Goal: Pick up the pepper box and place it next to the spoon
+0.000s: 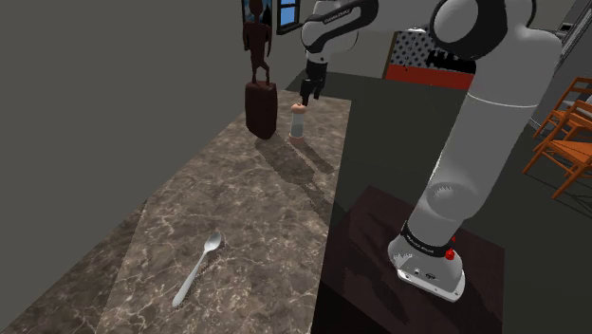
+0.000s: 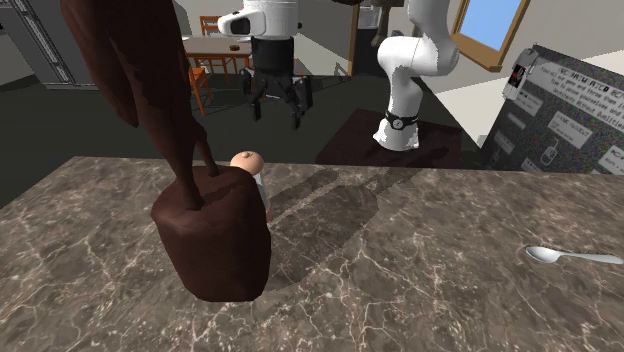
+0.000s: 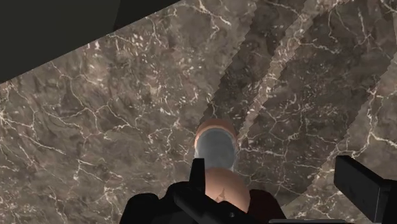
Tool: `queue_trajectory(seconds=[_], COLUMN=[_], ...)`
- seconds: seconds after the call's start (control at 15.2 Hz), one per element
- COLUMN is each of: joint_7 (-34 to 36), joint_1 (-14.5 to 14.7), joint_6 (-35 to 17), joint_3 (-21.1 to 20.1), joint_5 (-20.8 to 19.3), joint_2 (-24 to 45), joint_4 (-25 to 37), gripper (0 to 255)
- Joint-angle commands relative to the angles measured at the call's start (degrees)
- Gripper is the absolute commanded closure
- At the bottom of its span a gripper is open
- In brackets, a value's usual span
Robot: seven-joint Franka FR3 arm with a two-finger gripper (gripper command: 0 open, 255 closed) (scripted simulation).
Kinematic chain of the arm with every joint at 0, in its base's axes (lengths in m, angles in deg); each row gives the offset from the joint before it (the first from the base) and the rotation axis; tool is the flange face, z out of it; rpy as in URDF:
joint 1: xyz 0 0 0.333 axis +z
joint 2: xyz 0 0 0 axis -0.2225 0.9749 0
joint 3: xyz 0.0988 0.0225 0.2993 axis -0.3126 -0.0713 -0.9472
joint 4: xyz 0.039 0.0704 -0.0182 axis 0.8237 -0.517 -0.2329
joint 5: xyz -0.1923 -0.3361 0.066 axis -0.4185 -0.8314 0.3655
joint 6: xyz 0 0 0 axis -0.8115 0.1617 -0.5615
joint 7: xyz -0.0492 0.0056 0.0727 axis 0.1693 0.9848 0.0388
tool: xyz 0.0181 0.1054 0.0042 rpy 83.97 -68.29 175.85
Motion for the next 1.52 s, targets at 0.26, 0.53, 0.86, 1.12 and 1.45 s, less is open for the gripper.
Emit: queue_trajectory(seconds=[0.26,0.53,0.86,1.12,1.45], joint_7=[-5.6,-5.9,-6.2,-6.2,-6.2], joint_1=[-2.8,-2.9,-3.0,-3.0,-3.0], joint_6=[0.9,-1.7,-3.9,-3.9,-3.9], joint_3=[0.0,-0.3,-0.5,-0.5,-0.5], joint_5=[5.7,6.1,6.7,6.7,6.6], joint_2=[13.3,14.5,15.7,15.7,15.7], joint_4=[13.5,12.1,11.0,11.0,11.0], gripper=[0,0,0,0,255])
